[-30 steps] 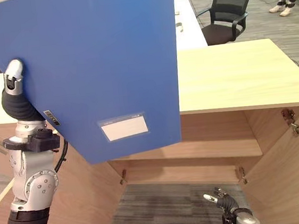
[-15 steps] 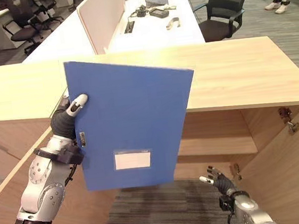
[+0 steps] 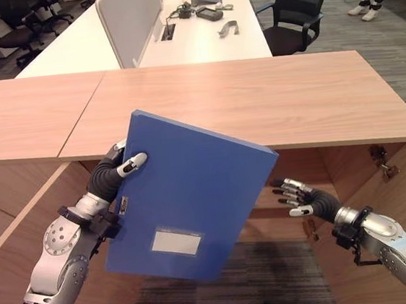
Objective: Put the empty folder in the office cabinet
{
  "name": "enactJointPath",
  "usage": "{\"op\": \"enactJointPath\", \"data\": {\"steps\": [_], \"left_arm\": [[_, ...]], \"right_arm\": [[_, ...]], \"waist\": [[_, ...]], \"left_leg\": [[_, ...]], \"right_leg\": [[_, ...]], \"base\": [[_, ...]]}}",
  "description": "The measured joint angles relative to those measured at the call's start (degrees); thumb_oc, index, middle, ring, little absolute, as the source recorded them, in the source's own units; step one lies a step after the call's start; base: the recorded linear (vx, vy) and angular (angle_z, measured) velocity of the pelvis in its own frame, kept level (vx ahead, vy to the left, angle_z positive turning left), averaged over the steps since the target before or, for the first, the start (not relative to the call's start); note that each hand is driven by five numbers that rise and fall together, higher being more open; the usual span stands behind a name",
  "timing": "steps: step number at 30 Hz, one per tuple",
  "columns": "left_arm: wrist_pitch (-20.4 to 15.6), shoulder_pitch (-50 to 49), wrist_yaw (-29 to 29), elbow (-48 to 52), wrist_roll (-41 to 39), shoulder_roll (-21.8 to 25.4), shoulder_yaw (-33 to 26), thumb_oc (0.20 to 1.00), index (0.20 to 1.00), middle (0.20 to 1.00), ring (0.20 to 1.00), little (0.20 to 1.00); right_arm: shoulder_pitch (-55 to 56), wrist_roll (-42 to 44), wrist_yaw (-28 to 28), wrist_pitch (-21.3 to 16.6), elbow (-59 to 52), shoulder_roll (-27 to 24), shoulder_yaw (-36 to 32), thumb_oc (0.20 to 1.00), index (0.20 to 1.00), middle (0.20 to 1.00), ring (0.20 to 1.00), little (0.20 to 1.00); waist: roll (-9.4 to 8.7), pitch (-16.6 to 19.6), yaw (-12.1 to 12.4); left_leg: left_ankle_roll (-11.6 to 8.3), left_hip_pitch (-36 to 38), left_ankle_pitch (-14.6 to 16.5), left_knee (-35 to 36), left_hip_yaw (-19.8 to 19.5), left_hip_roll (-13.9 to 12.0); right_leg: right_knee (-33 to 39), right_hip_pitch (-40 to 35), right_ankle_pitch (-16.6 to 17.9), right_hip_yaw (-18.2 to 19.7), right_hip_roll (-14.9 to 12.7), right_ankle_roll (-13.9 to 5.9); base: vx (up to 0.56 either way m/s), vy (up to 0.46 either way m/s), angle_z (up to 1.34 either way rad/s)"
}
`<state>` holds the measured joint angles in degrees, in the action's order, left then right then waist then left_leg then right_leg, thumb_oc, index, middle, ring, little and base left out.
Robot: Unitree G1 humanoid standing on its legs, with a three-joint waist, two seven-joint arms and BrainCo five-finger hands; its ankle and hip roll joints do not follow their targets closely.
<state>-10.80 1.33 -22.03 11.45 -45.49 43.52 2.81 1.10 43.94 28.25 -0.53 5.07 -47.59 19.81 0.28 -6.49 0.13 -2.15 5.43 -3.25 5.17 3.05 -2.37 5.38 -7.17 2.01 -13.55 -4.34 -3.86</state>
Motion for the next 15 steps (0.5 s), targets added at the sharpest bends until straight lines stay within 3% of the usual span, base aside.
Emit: {"op": "enactJointPath", "data": {"steps": [8,15], "left_arm": [[-0.14,3.15,0.22,0.04,2.17,-0.54,-0.09,0.2,0.2,0.2,0.2,0.2],[-0.99,8.97,1.91,0.39,4.27,-5.27,-0.06,0.2,0.2,0.2,0.2,0.2]], "right_arm": [[-0.85,2.11,1.05,1.28,0.13,4.73,0.24,1.0,1.0,1.0,1.0,1.0],[-2.66,2.02,0.37,1.21,0.14,14.58,0.18,1.0,1.0,1.0,1.0,1.0]], "waist": [[-0.01,-0.03,0.03],[-0.1,-0.08,-0.17]], "left_leg": [[0.0,-0.04,0.0,-0.01,0.11,0.0],[-0.01,-0.14,0.0,-0.01,0.12,0.01]], "right_leg": [[0.0,0.1,-0.1,0.13,0.0,-0.16],[-0.01,0.17,0.02,0.11,0.01,0.03]], "base": [[0.0,0.0,0.0],[0.0,0.0,0.0]]}}
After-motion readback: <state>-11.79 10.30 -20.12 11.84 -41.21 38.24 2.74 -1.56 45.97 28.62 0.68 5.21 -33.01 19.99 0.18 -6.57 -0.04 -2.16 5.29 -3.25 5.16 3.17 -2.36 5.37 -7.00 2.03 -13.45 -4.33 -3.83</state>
